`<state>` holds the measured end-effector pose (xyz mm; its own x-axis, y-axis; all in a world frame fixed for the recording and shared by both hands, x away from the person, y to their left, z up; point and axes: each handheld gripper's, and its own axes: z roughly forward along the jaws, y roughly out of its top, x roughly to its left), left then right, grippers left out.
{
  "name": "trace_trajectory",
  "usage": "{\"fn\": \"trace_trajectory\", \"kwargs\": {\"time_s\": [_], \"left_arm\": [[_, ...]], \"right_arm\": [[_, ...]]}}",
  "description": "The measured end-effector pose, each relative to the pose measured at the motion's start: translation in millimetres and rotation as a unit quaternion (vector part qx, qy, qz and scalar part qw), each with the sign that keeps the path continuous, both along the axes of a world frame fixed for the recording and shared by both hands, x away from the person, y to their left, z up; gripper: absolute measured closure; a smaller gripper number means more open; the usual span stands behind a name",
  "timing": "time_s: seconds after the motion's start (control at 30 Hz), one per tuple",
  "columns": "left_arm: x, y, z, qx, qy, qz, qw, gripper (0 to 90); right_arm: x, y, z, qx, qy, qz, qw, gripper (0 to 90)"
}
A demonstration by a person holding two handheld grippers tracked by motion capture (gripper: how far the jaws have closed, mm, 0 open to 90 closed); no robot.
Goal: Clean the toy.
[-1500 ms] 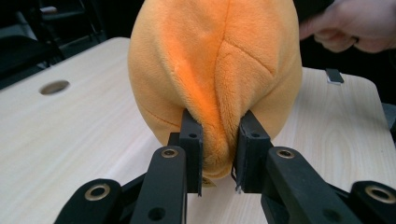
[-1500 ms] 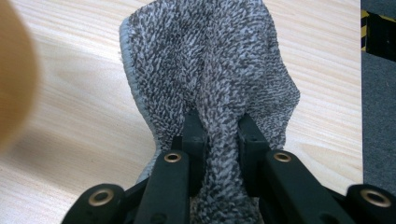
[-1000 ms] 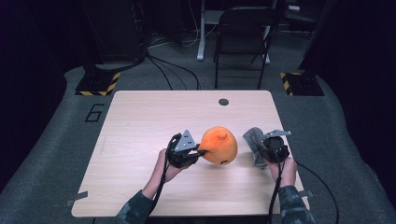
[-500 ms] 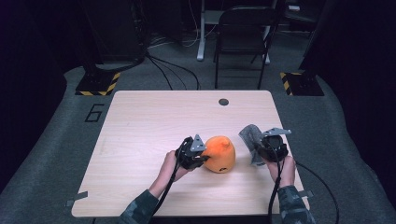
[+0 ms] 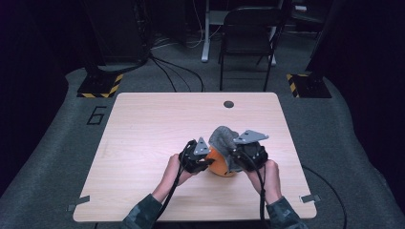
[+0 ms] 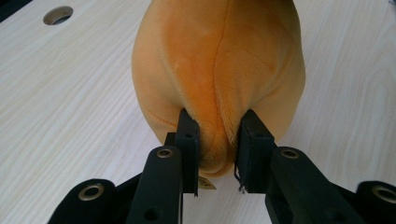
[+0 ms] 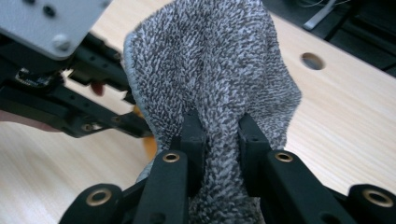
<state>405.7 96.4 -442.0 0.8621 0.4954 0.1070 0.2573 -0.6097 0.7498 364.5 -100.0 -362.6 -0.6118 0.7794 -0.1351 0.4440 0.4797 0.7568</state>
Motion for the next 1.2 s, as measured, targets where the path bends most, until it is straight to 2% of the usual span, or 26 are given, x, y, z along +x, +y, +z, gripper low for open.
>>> {"fn": "trace_trajectory", "kwargs": {"time_s": [0.1, 0.17, 0.27, 0.3, 0.4, 0.43, 0.5, 0.57, 0.67, 0.73, 0.8, 0.9, 0.97, 1.03, 1.1, 1.17, 1.2], "left_arm": [[-1.2, -1.0, -0.7, 0.005, -0.011, -0.007, 0.9999, 73.4], [-1.9, -1.0, -1.3, 0.001, -0.012, -0.009, 0.9999, 73.5], [-2.5, -1.1, -2.9, -0.006, -0.015, -0.009, 0.9998, 73.7], [-2.3, -0.8, -2.7, -0.002, -0.016, -0.012, 0.9998, 73.7], [-1.9, -0.5, -3.7, -0.006, -0.014, -0.012, 0.9998, 73.7], [-1.9, -0.1, -3.7, -0.007, -0.014, -0.012, 0.9998, 73.6], [-1.7, 0.0, -3.5, -0.007, -0.015, -0.013, 0.9998, 73.7], [-1.4, 0.0, -3.4, -0.006, -0.016, -0.012, 0.9998, 73.6], [-1.0, 0.5, -3.6, -0.008, -0.017, -0.008, 0.9998, 73.6], [-1.4, 0.5, -3.3, -0.007, -0.018, -0.01, 0.9998, 73.5], [-2.6, 0.0, -3.2, -0.009, -0.018, -0.009, 0.9998, 73.6], [-3.6, -0.4, -3.3, -0.008, -0.02, -0.012, 0.9997, 73.6], [-3.4, -0.7, -3.9, -0.008, -0.019, -0.013, 0.9997, 73.6], [-3.3, -0.5, -4.1, -0.01, -0.016, -0.012, 0.9998, 73.6], [-2.8, -0.2, -4.4, -0.011, -0.015, -0.012, 0.9997, 73.6], [-2.1, 0.5, -4.7, -0.012, -0.016, -0.015, 0.9997, 73.6], [-2.2, 0.3, -4.8, -0.016, -0.013, -0.012, 0.9997, 73.6]], "right_arm": [[2.1, 14.0, -13.2, -0.036, 0.01, 0.006, 0.9993, 76.8], [4.6, 16.7, -20.5, -0.056, 0.008, -0.009, 0.9984, 77.0], [11.9, 5.9, -24.1, -0.057, 0.004, -0.033, 0.9978, 77.1], [14.5, 0.5, -24.7, -0.059, 0.0, -0.042, 0.9974, 77.1], [23.0, -16.9, -28.8, -0.055, 0.01, -0.081, 0.9952, 77.1], [26.3, -22.5, -30.5, -0.06, 0.013, -0.089, 0.9941, 77.1], [30.2, -31.9, -32.8, -0.046, 0.018, -0.097, 0.9941, 77.0], [25.9, -32.3, -26.6, -0.037, 0.018, -0.09, 0.9951, 77.0], [12.4, -18.2, -12.6, -0.016, 0.0, -0.047, 0.9988, 76.9], [3.6, -3.9, -7.3, -0.01, -0.008, -0.016, 0.9998, 76.9], [-2.7, 9.6, -7.8, -0.007, -0.006, 0.011, 0.9999, 76.9], [-1.7, 22.8, -18.2, -0.022, -0.003, 0.026, 0.9994, 76.9], [3.2, 23.2, -26.9, -0.032, 0.0, 0.018, 0.9993, 77.0], [7.5, 18.1, -30.1, -0.042, -0.008, 0.009, 0.9991, 77.0], [10.4, 10.3, -29.1, -0.035, -0.005, -0.007, 0.9994, 77.0], [13.8, 1.4, -28.5, -0.036, -0.02, -0.027, 0.9988, 77.0], [15.5, -3.6, -28.3, -0.031, -0.019, -0.035, 0.9987, 77.0]]}}
